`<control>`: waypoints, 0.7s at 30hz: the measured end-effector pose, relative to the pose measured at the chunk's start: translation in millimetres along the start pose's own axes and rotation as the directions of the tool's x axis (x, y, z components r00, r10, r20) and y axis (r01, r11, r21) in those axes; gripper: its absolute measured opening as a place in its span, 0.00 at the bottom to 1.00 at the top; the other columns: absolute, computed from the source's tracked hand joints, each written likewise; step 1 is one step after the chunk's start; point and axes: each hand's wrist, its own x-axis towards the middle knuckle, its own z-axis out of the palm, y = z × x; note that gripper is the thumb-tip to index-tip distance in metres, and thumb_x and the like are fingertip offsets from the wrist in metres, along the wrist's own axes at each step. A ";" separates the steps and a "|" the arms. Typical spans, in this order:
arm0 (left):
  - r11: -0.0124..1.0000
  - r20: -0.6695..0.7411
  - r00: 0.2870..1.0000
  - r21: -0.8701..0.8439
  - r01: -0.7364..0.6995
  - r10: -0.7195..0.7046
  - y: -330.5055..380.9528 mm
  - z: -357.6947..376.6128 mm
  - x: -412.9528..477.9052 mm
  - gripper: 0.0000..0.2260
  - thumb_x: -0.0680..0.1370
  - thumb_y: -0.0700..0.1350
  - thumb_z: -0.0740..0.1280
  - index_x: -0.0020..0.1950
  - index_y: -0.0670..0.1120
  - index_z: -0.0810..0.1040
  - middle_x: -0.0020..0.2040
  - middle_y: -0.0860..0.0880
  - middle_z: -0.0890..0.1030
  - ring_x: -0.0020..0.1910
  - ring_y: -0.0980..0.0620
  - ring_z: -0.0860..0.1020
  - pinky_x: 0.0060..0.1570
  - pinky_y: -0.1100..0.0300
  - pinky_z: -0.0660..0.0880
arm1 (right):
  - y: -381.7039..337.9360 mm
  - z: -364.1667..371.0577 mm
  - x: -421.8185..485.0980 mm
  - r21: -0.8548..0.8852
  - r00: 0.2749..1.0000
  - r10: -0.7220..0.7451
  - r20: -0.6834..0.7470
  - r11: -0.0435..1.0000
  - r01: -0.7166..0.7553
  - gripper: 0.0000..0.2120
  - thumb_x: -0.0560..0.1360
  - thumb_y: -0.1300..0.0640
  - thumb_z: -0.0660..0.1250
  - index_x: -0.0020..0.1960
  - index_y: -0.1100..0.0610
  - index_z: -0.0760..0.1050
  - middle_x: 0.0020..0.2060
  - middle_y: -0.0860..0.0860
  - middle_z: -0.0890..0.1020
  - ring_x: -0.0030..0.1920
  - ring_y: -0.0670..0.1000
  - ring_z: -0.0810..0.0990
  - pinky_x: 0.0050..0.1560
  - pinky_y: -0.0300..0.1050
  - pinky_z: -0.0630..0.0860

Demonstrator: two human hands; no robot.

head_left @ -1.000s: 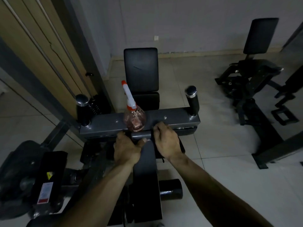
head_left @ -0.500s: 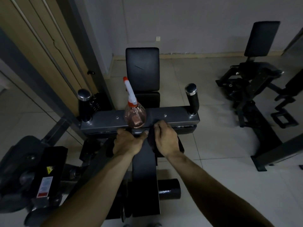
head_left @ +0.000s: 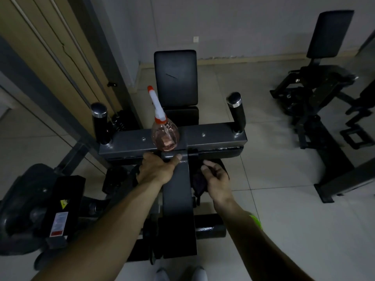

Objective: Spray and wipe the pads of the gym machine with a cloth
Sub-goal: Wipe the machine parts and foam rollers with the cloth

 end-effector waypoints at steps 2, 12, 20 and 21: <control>1.000 -0.010 1.000 -0.009 -0.011 0.011 -2.3 0.8 0.2 0.48 0.62 0.77 0.71 0.69 0.46 0.64 0.70 0.45 0.75 0.68 0.40 0.75 0.67 0.42 0.73 | 1.9 -7.0 6.3 0.103 0.991 0.015 -0.136 0.995 0.000 0.08 0.80 0.57 0.71 0.58 0.52 0.76 0.53 0.52 0.84 0.56 0.55 0.84 0.61 0.65 0.80; 1.000 -0.038 0.999 0.004 -0.011 0.012 -2.1 4.1 2.9 0.47 0.65 0.74 0.72 0.70 0.45 0.62 0.70 0.44 0.74 0.68 0.40 0.75 0.66 0.43 0.74 | 3.1 29.3 -8.0 -0.060 0.958 -0.285 -0.019 0.957 0.283 0.19 0.83 0.63 0.66 0.72 0.55 0.76 0.66 0.47 0.82 0.68 0.44 0.78 0.73 0.52 0.73; 1.000 -0.035 0.999 0.016 -0.017 0.018 -2.0 3.7 1.5 0.48 0.64 0.75 0.72 0.69 0.45 0.62 0.70 0.43 0.74 0.67 0.39 0.75 0.65 0.43 0.75 | -2.4 22.0 -24.8 -0.043 0.955 -0.291 0.051 0.955 0.293 0.18 0.82 0.66 0.65 0.68 0.49 0.78 0.64 0.45 0.82 0.66 0.41 0.79 0.72 0.46 0.74; 1.000 -0.037 0.999 0.020 -0.023 0.023 -1.7 3.5 0.8 0.47 0.65 0.75 0.72 0.70 0.44 0.62 0.70 0.43 0.74 0.67 0.39 0.75 0.65 0.43 0.75 | -2.9 22.8 -20.6 -0.053 0.952 -0.302 0.048 0.951 0.304 0.19 0.82 0.65 0.65 0.69 0.50 0.77 0.65 0.45 0.82 0.67 0.41 0.78 0.73 0.47 0.73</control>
